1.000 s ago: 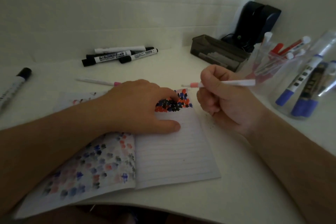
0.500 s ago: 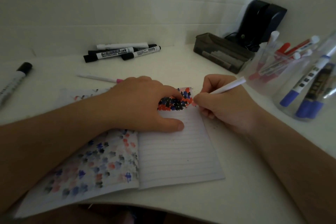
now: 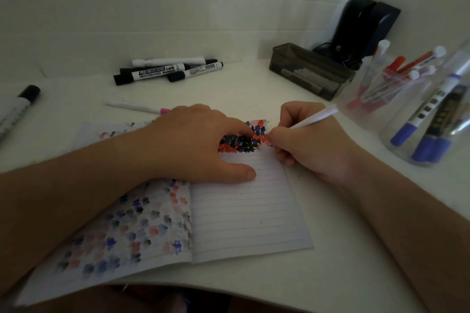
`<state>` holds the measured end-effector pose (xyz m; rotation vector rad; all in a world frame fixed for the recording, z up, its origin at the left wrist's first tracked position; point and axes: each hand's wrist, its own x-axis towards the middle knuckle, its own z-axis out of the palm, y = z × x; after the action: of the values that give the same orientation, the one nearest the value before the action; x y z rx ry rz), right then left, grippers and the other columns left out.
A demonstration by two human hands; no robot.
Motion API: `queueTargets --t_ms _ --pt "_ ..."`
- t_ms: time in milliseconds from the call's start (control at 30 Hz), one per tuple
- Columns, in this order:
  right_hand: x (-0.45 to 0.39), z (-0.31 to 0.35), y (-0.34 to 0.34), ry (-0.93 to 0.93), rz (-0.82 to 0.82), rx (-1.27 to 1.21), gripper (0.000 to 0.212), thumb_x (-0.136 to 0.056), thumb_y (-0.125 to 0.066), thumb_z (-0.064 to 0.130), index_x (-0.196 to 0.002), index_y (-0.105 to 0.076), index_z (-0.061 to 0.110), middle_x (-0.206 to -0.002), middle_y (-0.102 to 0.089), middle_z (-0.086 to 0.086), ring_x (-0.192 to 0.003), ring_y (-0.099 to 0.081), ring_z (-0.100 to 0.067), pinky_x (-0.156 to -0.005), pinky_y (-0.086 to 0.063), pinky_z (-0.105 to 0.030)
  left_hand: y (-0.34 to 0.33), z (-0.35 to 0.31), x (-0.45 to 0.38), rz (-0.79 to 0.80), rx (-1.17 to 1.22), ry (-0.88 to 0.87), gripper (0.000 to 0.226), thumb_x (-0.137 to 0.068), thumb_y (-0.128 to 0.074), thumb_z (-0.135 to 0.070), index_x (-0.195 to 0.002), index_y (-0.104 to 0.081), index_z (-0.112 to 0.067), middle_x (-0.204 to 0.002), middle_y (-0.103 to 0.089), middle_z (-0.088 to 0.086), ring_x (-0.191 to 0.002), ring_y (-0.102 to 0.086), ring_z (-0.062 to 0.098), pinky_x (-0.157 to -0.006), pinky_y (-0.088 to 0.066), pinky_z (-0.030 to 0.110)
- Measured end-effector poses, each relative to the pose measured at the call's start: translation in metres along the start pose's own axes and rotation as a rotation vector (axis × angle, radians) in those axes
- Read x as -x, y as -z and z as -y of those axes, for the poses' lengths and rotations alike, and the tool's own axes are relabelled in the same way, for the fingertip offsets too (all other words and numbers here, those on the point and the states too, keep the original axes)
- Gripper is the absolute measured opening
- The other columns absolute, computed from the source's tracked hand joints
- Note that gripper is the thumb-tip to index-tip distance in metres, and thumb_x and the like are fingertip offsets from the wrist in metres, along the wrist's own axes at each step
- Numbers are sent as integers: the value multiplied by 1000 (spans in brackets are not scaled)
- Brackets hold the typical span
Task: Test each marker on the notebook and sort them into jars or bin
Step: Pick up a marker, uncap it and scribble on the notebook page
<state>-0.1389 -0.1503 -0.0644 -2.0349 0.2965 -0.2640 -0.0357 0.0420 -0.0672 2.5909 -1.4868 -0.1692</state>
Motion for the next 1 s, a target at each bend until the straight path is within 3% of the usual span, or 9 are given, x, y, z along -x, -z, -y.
queueTargets --t_ms 467,733,900,1000 --pt "-1 -2 -2 -6 -27 -32 33 -80 -73 -1 -60 -50 10 -55 -62 -13 -48 -56 -22 -44 -44 -28 0 0 1 5 -13 -3 81 -70 -39 -96 -143 -36 -61 -108 -60 -20 -100 -52 8 -85 -43 34" --pt "-1 -5 -1 12 10 -43 28 -82 -74 -2 -65 -53 3 -57 -63 -16 -48 -57 -21 -46 -46 -30 2 -3 2 7 -18 -5 81 -71 -41 -95 -144 -35 -60 -107 -59 -20 -101 -52 9 -85 -42 34" --pt "-4 -9 -1 14 -12 -72 29 -82 -73 1 -63 -52 8 -58 -64 -14 -50 -59 -23 -48 -46 -30 1 -1 1 9 -24 -3 87 -65 -31 -99 -143 -34 -61 -107 -60 -21 -99 -53 9 -87 -46 35" --pt "-4 -8 0 22 21 -64 28 -82 -74 0 -65 -53 6 -56 -62 -13 -49 -56 -22 -47 -44 -29 0 -2 3 -16 -6 0 80 -72 -40 -94 -142 -35 -56 -105 -56 -22 -98 -53 8 -82 -43 33"
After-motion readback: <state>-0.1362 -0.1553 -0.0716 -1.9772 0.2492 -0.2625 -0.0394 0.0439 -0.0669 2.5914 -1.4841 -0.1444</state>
